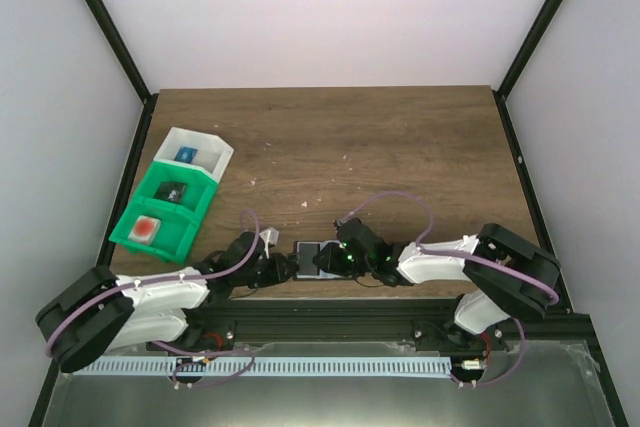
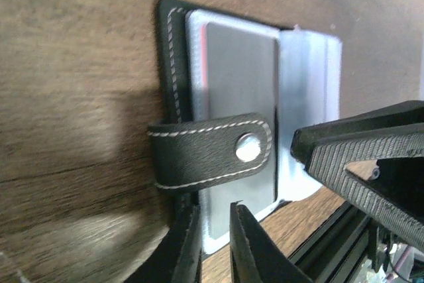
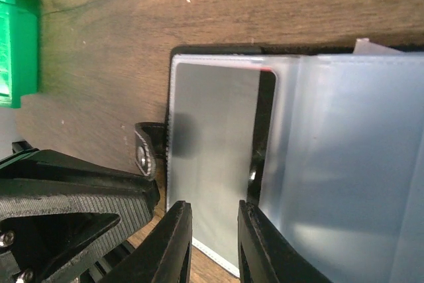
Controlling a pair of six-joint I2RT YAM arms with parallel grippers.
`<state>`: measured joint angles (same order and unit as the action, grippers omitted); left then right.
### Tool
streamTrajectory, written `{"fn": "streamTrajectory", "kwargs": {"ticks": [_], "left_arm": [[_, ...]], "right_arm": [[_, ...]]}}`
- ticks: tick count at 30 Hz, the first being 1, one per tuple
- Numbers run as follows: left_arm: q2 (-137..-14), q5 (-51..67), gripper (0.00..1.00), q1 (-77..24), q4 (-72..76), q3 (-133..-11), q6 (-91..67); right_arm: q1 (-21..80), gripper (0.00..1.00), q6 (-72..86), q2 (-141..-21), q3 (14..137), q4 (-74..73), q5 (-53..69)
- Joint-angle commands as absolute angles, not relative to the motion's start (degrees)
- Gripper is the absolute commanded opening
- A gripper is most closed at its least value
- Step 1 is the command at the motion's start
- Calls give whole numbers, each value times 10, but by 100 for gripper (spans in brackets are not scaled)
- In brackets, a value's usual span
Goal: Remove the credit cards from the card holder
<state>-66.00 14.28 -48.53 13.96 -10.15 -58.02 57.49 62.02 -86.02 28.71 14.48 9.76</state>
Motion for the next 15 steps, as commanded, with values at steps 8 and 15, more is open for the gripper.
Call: {"fn": "streamTrajectory", "kwargs": {"ticks": [8, 15], "left_arm": [[-677, 151, 16, -486, 159, -119, -577], [-738, 169, 8, -486, 225, -106, -579]], "right_arm": [[580, 21, 618, -855, 292, 129, 78], [580, 21, 619, -872, 289, 133, 74]]}}
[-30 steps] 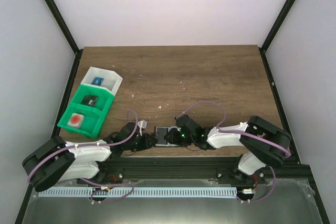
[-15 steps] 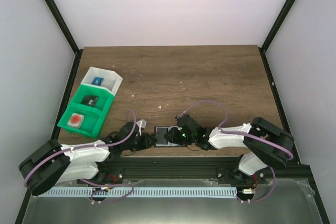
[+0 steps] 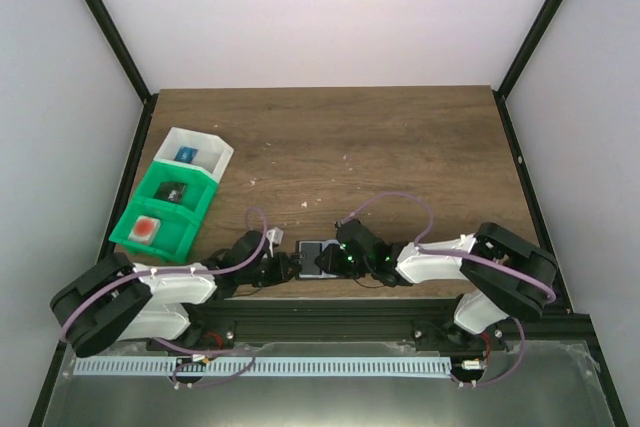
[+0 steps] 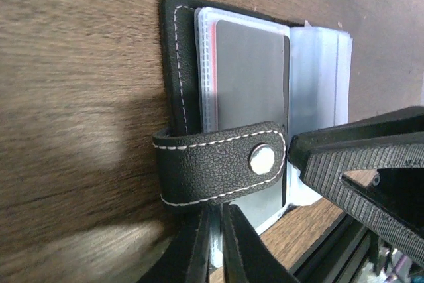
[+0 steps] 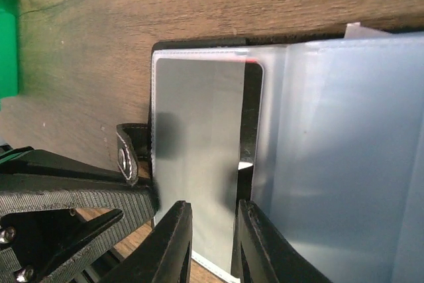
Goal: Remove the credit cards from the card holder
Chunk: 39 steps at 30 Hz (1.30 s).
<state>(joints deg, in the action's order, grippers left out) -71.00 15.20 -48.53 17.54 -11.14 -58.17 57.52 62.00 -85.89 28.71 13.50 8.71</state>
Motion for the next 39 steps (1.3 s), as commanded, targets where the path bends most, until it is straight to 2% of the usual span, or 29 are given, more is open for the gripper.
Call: {"fn": "streamTrajectory", "kwargs": {"ticks": [1, 3, 15, 24, 31, 35, 39], "left_arm": [[-748, 176, 6, -486, 237, -105, -579], [-760, 181, 0, -487, 246, -105, -581], [-738, 150, 0, -486, 180, -114, -564], [-764, 162, 0, -487, 208, -109, -567], [-784, 169, 0, -488, 230, -105, -569], [-786, 170, 0, -488, 231, -106, -568], [-785, 167, 0, -488, 232, -104, -568]], "right_arm": [[580, 21, 620, -876, 290, 133, 76], [579, 21, 621, -882, 289, 138, 82], [579, 22, 623, -846, 285, 110, 42], [580, 21, 609, -902, 312, 102, 59], [579, 21, 621, -868, 266, 193, 95], [575, 17, 634, -847, 229, 257, 108], [573, 8, 639, -842, 218, 266, 108]]}}
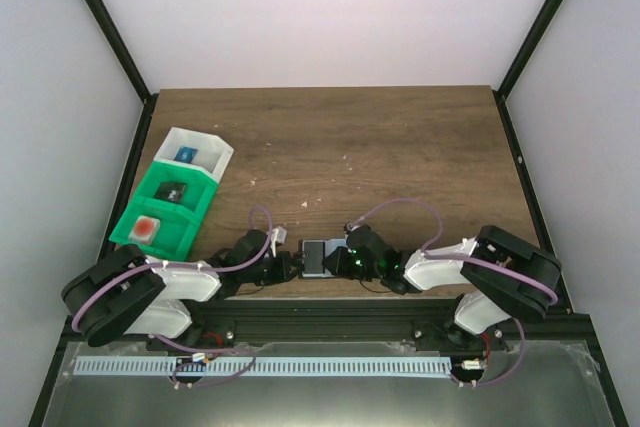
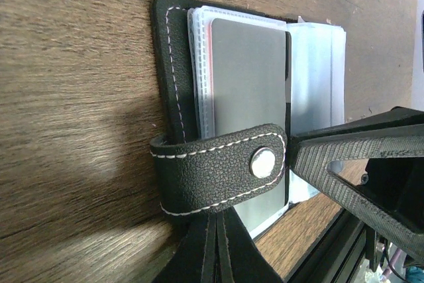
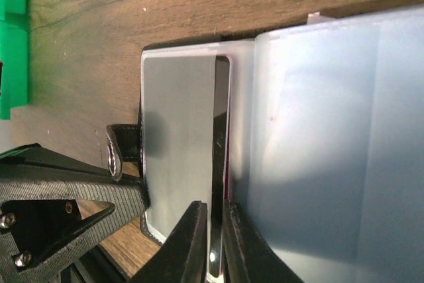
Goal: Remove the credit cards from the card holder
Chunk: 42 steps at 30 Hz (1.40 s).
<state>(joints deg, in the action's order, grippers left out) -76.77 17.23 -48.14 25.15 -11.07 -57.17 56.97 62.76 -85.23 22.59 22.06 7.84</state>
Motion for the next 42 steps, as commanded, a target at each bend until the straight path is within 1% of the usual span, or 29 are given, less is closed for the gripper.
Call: {"fn": "streamTrajectory", "kwargs": {"ticks": [1, 2, 3, 7, 12, 17, 23, 24, 25, 27, 29, 33, 37, 42], "left_arm": [[-785, 167, 0, -488, 232, -102, -569], [-784, 166, 0, -488, 231, -101, -569], [-783, 166, 0, -488, 230, -100, -569], [-777, 160, 0, -488, 214, -105, -564], [-763, 137, 0, -488, 174, -110, -556], [-765, 134, 0, -488, 173, -110, -557], [-758, 145, 0, -488, 167, -118, -562], [-749, 146, 0, -488, 158, -125, -563], [-739, 146, 1, -489, 149, -132, -563], [-715, 147, 9, -489, 133, -147, -568], [-696, 154, 12, -488, 135, -154, -576], [-686, 154, 13, -489, 140, -159, -584], [-703, 162, 16, -489, 169, -152, -589], [-731, 171, 14, -488, 210, -147, -592]], "right_arm": [[573, 4, 640, -840, 216, 269, 107], [573, 1, 641, -840, 214, 271, 107], [572, 1, 640, -841, 212, 275, 107], [565, 1, 637, -841, 193, 306, 122], [547, 0, 631, -808, 158, 307, 116], [533, 1, 633, -797, 126, 324, 128], [533, 0, 617, -793, 149, 307, 146], [533, 2, 616, -790, 153, 305, 147], [533, 4, 616, -786, 158, 298, 147], [533, 5, 617, -779, 167, 285, 145], [533, 5, 621, -771, 171, 269, 138], [533, 5, 621, -768, 177, 254, 126], [533, 7, 621, -785, 186, 253, 128], [533, 10, 624, -805, 198, 256, 128]]}}
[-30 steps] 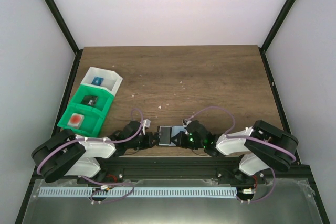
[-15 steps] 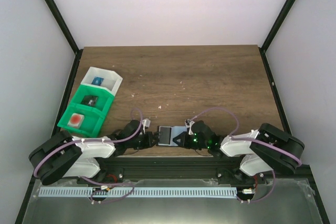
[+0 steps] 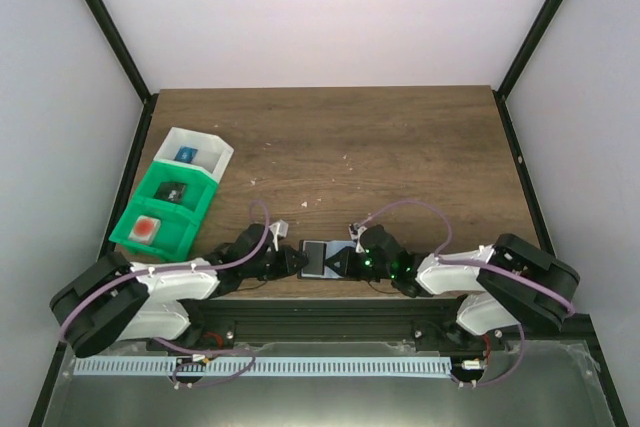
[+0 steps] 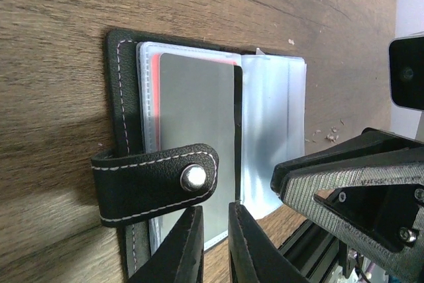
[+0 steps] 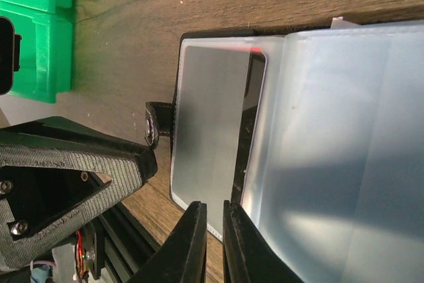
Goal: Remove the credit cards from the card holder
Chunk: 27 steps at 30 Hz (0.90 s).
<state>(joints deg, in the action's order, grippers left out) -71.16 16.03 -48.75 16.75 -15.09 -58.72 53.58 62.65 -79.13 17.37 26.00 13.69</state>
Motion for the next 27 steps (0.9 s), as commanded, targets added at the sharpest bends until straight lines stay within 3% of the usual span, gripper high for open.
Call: {"fn": "streamTrajectory", "kwargs": {"ticks": [1, 8, 27], "left_arm": [[-737, 172, 12, -489, 215, -146, -592], [-790, 156, 4, -488, 228, -133, -585], [-747, 136, 5, -491, 170, -149, -572]], "right_arm": [[533, 10, 623, -810, 200, 259, 129], [532, 15, 627, -849, 213, 261, 116], [532, 21, 642, -868, 219, 234, 88]]}}
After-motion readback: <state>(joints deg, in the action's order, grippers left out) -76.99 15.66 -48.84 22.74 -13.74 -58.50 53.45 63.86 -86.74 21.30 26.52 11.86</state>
